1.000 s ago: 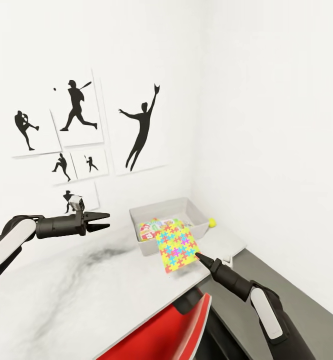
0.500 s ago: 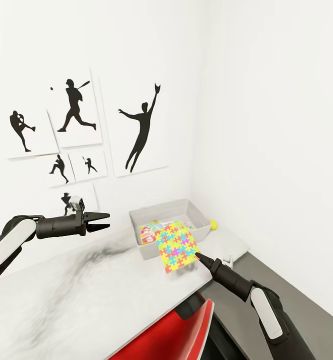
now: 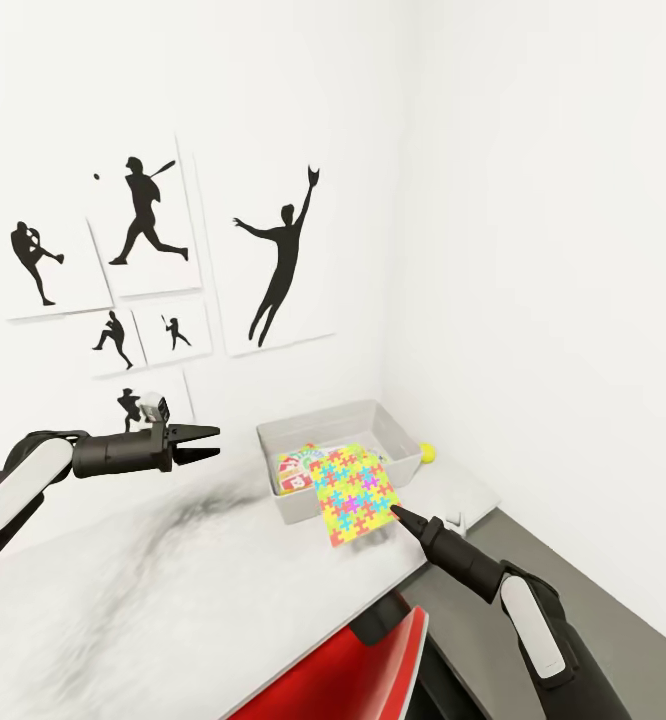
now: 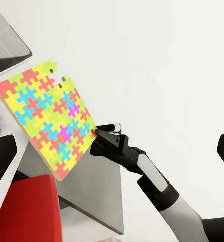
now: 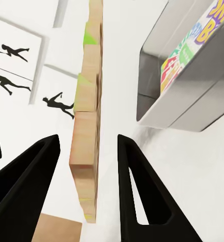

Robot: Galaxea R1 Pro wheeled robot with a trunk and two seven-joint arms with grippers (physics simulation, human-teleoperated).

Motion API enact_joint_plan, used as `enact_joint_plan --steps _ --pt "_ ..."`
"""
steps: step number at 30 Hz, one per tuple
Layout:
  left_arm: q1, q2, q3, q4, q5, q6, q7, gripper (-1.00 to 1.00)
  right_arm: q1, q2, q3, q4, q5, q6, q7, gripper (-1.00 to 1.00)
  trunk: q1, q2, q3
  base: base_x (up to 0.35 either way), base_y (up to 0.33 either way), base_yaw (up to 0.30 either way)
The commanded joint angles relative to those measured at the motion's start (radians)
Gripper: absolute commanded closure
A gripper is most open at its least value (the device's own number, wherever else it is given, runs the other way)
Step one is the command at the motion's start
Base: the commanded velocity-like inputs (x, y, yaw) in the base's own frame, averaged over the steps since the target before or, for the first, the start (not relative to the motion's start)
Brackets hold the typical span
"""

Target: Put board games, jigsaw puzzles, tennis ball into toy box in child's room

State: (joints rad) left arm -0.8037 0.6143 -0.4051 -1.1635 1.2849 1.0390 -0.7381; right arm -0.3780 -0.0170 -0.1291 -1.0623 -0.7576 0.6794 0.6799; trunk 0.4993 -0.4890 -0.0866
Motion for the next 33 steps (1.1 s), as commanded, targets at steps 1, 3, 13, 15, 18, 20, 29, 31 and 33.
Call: enact_joint_plan --steps 1,3,13,15,18,20,29,31,33 --pt "-0.002 0.001 -0.002 0.000 0.000 0.003 -0.004 -1.00 -0.001 0.000 -0.001 0.000 -0.003 0.006 0.001 1.00 0.001 -0.002 -0.002 0.006 0.000 0.000" --pt "-0.002 0.001 -0.002 0.000 0.000 0.003 -0.004 -1.00 -0.001 0.000 -0.001 -0.001 -0.003 0.006 0.001 1.00 0.001 -0.002 -0.002 0.003 0.000 0.000" --pt "-0.002 0.002 -0.002 0.000 0.001 0.004 -0.004 -1.00 -0.001 0.000 -0.001 -0.001 -0.003 0.006 0.002 1.00 0.001 -0.002 -0.002 0.000 0.000 0.000" --pt "-0.002 0.001 -0.002 0.000 0.001 0.004 -0.004 -1.00 -0.001 0.000 -0.001 -0.001 -0.003 0.006 0.003 1.00 0.001 -0.002 -0.002 0.000 0.000 0.000" --pt "-0.002 0.002 -0.002 0.000 0.001 0.005 -0.004 -1.00 -0.001 0.000 -0.001 -0.001 -0.003 0.006 0.002 1.00 0.001 -0.002 -0.002 0.000 0.000 0.000" --pt "-0.002 0.001 -0.002 0.000 0.001 0.005 -0.004 -1.00 -0.001 0.000 -0.002 -0.001 -0.003 0.006 0.003 1.00 0.001 -0.002 -0.002 0.000 0.000 0.000" --pt "-0.002 0.002 -0.001 0.001 0.001 0.006 -0.004 -1.00 0.003 -0.002 -0.010 -0.002 -0.004 0.007 0.001 1.00 0.020 -0.037 -0.018 0.000 0.000 0.000" --pt "-0.002 0.005 -0.001 0.001 0.002 0.006 -0.004 -1.00 0.003 -0.001 -0.015 -0.002 -0.005 0.007 -0.004 1.00 0.020 -0.037 -0.018 0.000 0.000 0.000" --pt "-0.002 0.006 -0.001 0.001 0.002 0.007 -0.004 -1.00 0.004 0.001 -0.016 -0.001 -0.006 0.006 -0.009 1.00 0.020 -0.037 -0.018 0.000 0.000 0.000"
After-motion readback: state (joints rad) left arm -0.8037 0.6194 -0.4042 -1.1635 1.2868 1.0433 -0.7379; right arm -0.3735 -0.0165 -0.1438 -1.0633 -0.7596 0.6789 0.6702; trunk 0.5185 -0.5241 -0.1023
